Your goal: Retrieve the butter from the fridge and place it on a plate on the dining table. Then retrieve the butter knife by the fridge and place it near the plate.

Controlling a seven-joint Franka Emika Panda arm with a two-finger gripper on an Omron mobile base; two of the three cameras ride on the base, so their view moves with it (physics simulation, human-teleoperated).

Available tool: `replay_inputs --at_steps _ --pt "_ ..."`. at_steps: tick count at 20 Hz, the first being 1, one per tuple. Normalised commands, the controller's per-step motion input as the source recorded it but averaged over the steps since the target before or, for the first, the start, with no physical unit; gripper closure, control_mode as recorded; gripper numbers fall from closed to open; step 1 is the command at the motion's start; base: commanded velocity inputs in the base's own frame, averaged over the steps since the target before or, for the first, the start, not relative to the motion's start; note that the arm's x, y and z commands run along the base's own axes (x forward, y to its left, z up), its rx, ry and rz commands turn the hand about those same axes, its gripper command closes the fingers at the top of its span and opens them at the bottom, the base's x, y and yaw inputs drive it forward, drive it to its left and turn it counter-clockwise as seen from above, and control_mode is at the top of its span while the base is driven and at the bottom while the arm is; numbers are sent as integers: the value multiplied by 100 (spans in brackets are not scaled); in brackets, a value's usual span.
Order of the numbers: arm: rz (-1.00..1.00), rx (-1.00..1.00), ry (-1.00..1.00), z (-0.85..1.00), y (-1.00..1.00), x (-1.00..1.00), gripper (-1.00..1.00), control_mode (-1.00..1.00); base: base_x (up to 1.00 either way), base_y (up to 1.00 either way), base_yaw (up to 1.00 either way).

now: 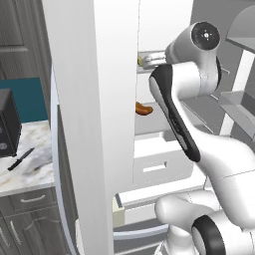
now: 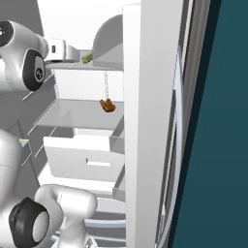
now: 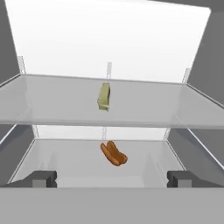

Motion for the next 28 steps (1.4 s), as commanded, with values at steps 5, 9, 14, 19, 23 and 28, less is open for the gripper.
replay_inputs --at_steps 5,9,14,19,23,28 --pt "0 0 0 -13 0 29 -100 -100 0 0 0" --pt "0 0 0 -7 0 38 -100 -100 0 0 0" --pt "-2 0 1 1 0 41 -100 -100 0 0 0" --pt "-6 0 6 -5 0 54 -100 -100 0 0 0" --pt "-1 5 5 -6 0 45 -100 -100 0 0 0" --pt "0 8 0 0 0 42 -100 -100 0 0 0"
